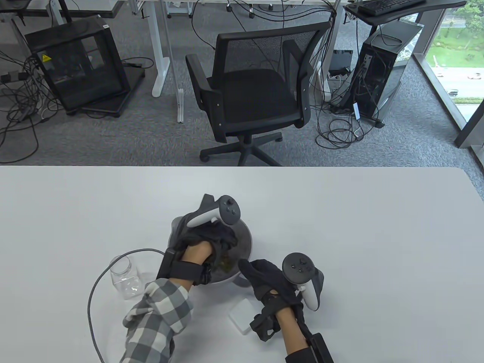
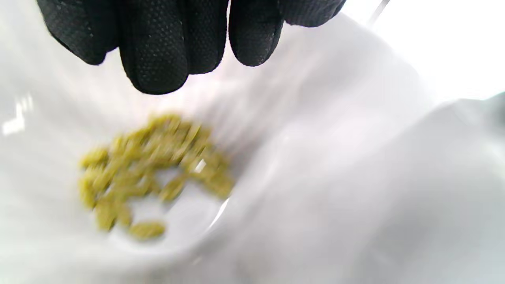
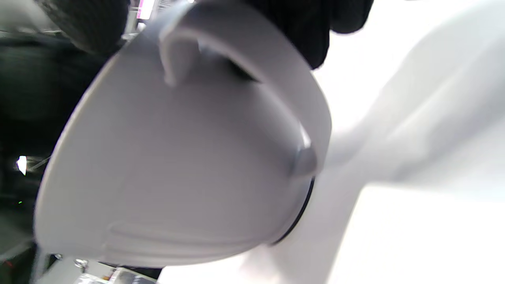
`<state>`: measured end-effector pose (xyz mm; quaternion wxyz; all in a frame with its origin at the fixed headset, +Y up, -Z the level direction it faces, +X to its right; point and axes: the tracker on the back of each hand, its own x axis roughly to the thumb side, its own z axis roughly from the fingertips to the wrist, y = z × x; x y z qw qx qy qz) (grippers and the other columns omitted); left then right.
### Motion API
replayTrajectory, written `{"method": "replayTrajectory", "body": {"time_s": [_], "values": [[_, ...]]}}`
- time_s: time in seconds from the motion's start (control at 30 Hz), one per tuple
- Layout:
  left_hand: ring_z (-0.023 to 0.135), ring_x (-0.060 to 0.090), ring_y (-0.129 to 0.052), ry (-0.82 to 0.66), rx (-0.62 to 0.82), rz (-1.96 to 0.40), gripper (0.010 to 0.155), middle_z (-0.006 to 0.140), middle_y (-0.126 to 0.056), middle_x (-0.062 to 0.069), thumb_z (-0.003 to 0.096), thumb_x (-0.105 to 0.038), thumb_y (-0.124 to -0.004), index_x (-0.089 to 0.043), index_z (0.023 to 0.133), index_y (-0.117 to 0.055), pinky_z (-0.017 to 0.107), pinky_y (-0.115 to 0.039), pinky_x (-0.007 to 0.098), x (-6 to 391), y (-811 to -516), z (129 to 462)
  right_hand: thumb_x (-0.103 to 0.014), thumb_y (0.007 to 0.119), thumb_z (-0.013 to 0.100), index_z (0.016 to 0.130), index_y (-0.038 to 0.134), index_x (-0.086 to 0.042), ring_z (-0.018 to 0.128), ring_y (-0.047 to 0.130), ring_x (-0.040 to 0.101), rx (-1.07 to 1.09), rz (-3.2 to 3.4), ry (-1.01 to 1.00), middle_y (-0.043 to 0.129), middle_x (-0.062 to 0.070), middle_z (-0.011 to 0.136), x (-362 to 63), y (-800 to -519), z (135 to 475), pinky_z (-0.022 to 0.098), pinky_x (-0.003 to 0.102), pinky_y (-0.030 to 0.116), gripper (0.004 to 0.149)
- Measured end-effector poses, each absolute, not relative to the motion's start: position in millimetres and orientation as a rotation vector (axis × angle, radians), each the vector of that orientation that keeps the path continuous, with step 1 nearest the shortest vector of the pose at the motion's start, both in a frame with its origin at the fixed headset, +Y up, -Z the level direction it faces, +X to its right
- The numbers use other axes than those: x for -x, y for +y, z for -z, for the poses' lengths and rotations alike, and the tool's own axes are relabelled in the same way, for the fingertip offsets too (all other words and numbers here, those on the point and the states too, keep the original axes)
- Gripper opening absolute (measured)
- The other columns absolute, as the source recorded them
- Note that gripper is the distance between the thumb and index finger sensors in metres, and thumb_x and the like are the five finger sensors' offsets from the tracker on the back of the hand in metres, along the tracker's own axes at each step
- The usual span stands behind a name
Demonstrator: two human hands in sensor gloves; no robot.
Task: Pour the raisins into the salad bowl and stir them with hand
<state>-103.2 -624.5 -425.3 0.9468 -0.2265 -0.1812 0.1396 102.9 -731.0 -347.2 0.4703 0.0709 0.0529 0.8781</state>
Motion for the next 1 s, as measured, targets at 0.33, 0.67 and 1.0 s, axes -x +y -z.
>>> {"method": "replayTrajectory", "body": {"time_s": [0.33,0.67,1.0], "values": [[0.091,0.078,-0.011,-0.473,-0.037,-0.84,0.106,0.1,0.021,0.041,0.0579,-0.058,-0.07,-0.01,0.106,0.012,0.058,-0.028,0.091,228,-609,278,-0.073,0.059,0.051,0.108,-0.003,-0.024,0.095,-0.004,0.06,-0.657,-1.982,-0.049,-0.017,0.026,0.107,-108,-648,311,0.048,0.088,0.012,0.097],[0.094,0.073,-0.019,-0.397,0.232,-0.963,0.107,0.1,0.016,0.041,0.0609,-0.053,-0.068,0.0,0.098,0.018,0.06,-0.03,0.088,256,-735,266,-0.071,0.059,0.052,0.1,-0.013,-0.024,0.092,-0.008,0.058,-0.373,-2.043,0.441,-0.022,0.022,0.103,-129,-752,323,0.048,0.085,0.009,0.099],[0.095,0.071,-0.024,-0.421,0.274,-0.877,0.103,0.102,0.011,0.041,0.0613,-0.05,-0.068,0.001,0.1,0.013,0.061,-0.033,0.086,254,-743,270,-0.072,0.057,0.052,0.101,-0.014,-0.02,0.093,-0.006,0.056,-0.373,-2.066,0.452,-0.019,0.024,0.104,-128,-754,324,0.05,0.084,0.01,0.1]]}}
